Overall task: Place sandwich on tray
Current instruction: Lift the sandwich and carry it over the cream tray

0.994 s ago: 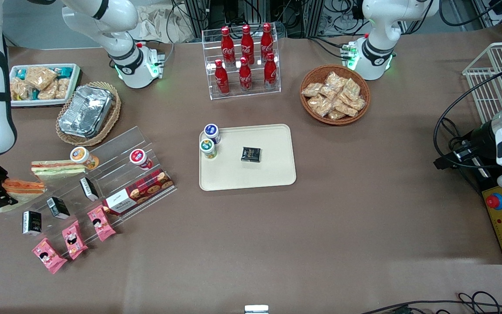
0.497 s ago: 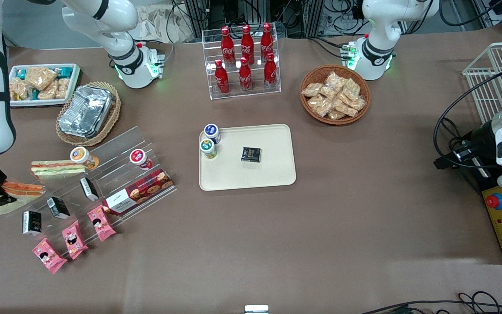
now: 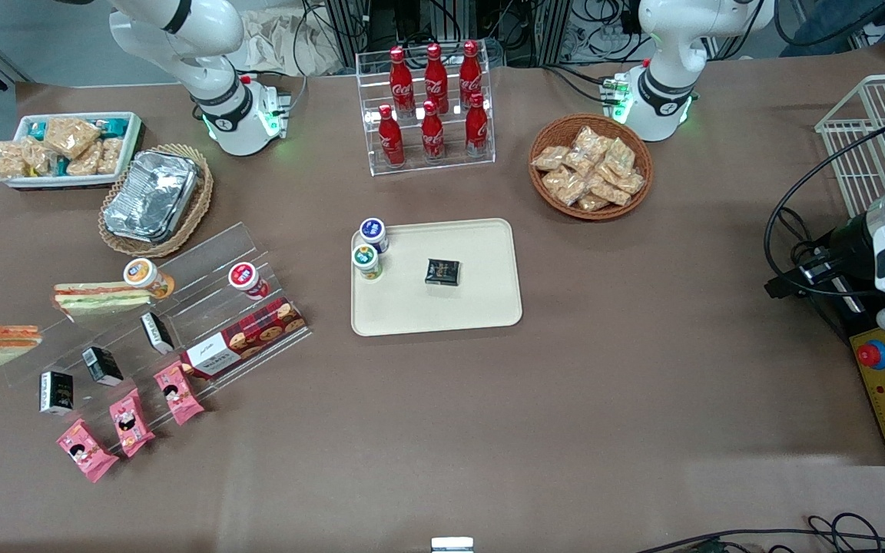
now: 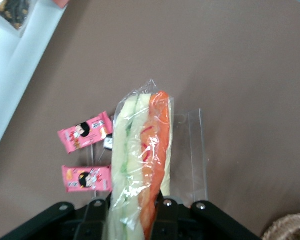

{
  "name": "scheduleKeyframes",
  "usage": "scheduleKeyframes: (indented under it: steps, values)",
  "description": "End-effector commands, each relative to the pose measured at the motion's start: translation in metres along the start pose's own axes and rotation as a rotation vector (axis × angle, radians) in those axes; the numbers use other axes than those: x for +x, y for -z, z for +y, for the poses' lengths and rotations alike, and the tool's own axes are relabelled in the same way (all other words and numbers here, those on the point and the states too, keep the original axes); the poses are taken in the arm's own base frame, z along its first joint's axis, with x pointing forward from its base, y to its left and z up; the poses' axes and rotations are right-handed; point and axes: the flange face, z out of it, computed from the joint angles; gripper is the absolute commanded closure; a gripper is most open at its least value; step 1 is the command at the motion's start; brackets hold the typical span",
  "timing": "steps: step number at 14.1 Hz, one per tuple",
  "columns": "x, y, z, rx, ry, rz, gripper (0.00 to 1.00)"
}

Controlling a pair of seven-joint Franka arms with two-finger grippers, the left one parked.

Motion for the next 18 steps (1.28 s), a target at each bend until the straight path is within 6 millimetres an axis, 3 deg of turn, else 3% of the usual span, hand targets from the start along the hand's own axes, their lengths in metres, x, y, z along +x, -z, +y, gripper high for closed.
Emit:
scheduleKeyframes:
  steps: [1,3,5,10,13,18]
  values:
    - [-0.013,0.043,-0.025,0.019,0.029,-0.043,1.0]
    - [-0.037,0.07,-0.05,0.002,-0.015,-0.077,1.0]
    - [-0.073,0.081,-0.082,-0.004,-0.043,-0.092,1.0]
    - [-0.204,0.088,-0.167,-0.02,-0.182,-0.083,1.0]
    - [-0.299,0.078,-0.207,-0.051,-0.273,-0.064,1.0]
    - [-0.465,0.02,-0.25,-0.11,-0.41,-0.03,1.0]
